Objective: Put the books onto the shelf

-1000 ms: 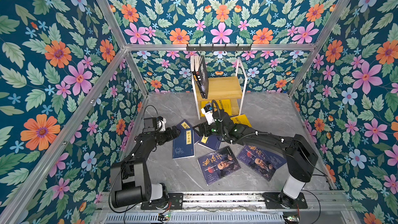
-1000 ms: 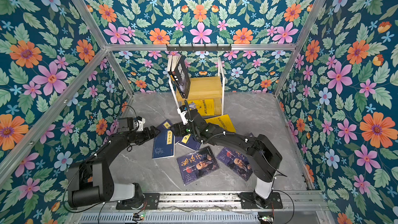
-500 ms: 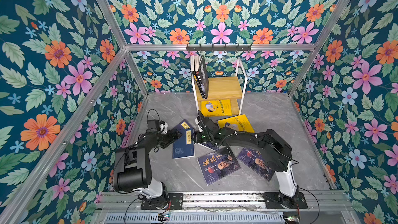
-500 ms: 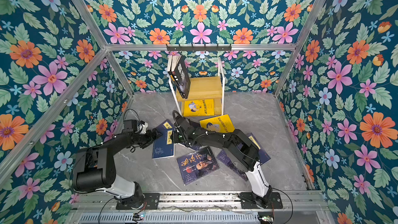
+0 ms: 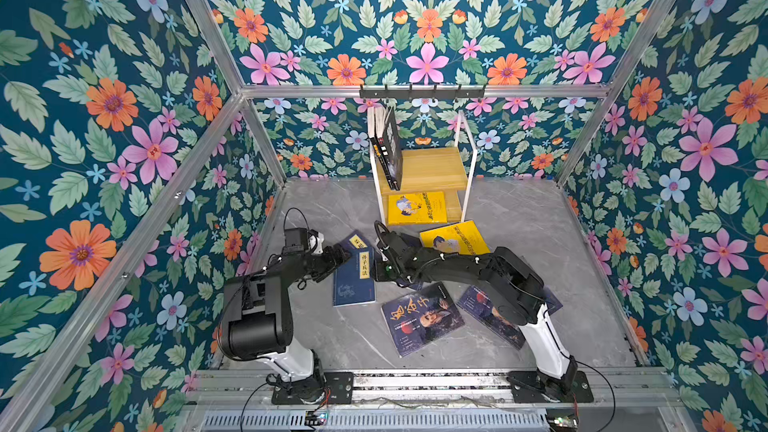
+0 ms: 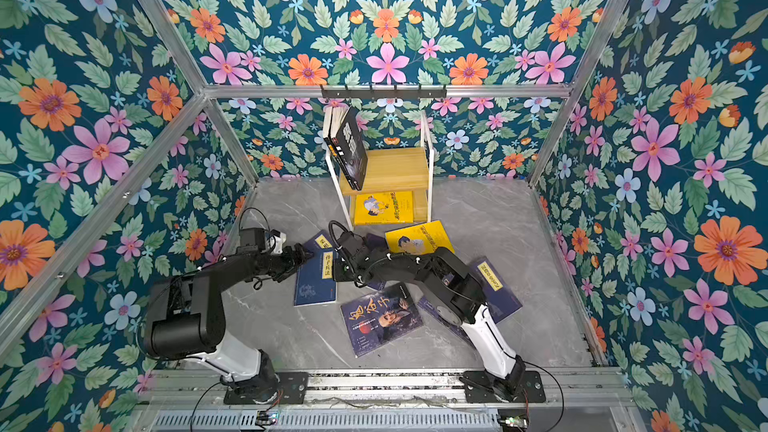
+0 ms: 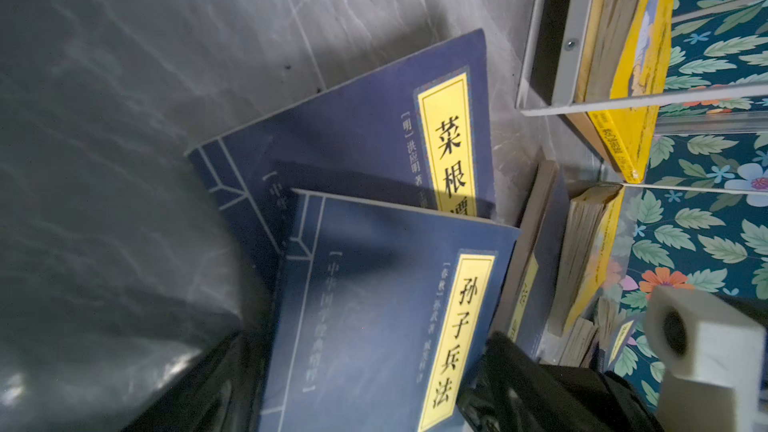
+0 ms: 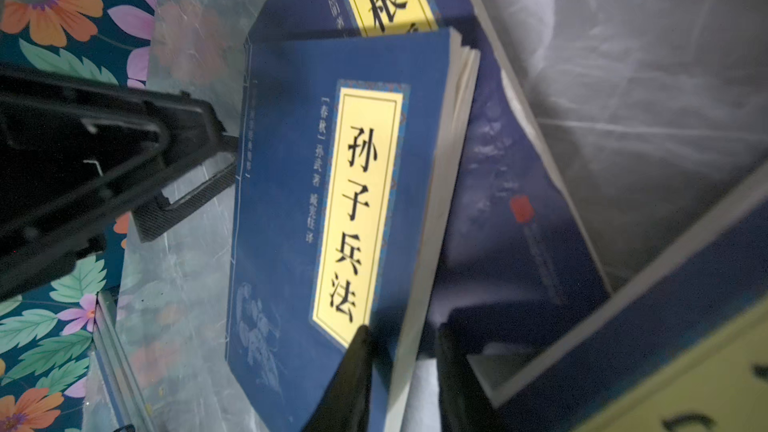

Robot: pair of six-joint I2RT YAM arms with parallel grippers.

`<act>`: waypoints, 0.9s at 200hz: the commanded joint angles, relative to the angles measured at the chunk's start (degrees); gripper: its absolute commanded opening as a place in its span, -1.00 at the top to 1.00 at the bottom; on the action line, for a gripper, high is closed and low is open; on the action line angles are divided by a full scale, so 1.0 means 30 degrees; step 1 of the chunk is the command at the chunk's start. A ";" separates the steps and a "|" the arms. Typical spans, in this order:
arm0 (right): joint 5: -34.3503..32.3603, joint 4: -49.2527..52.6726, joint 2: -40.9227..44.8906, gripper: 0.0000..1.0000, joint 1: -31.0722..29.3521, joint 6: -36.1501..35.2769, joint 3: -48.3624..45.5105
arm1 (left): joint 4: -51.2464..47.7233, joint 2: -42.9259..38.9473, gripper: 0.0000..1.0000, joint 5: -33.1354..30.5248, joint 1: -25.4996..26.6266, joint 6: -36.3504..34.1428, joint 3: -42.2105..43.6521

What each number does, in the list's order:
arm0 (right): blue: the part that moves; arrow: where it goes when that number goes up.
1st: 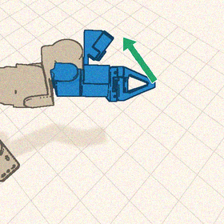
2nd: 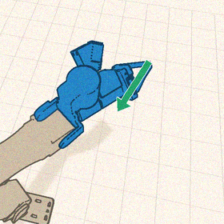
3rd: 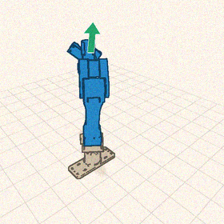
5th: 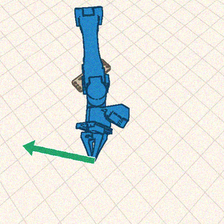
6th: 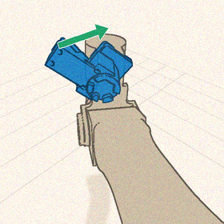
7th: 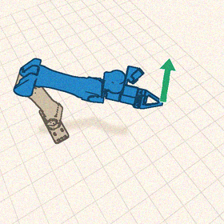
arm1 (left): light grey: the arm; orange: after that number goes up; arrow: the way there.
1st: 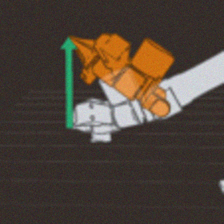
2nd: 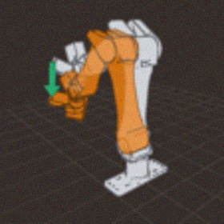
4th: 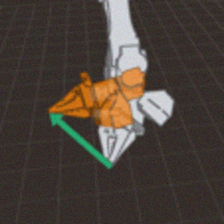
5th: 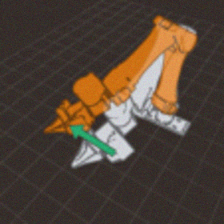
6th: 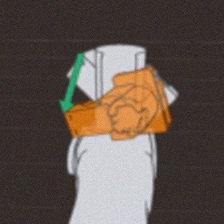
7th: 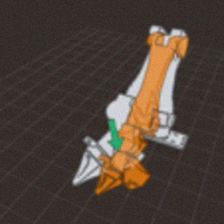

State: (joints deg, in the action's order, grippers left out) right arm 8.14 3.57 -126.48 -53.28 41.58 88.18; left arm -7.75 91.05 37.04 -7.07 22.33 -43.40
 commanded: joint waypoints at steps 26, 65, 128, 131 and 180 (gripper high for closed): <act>-0.0278 0.0918 -0.0764 0.52 0.0057 0.0087 0.0150 | -0.0426 -0.0308 -0.67 0.0561 0.0015 0.0503 0.0100; 0.0220 0.0872 -0.1571 0.52 0.0051 0.0101 0.0556 | -0.0216 -0.1098 -0.56 0.1515 0.0072 0.1406 0.0285; 0.0326 0.0689 -0.1492 0.51 0.0057 -0.0265 0.0781 | -0.0377 -0.2699 -0.12 0.2409 0.0233 0.1801 0.0402; 0.0306 0.0509 -0.1442 0.50 0.0063 -0.0267 0.0694 | -0.0376 -0.2770 -0.08 0.2415 0.0246 0.1788 0.0403; 0.0421 -0.1027 0.0104 0.40 0.0162 -0.0414 -0.0479 | -0.0160 -0.3741 0.96 0.2136 0.0255 0.1569 0.0574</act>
State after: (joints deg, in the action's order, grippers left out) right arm 8.91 -1.83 -128.77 -52.84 41.17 89.08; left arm -8.75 81.47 41.89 -6.33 27.77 -41.39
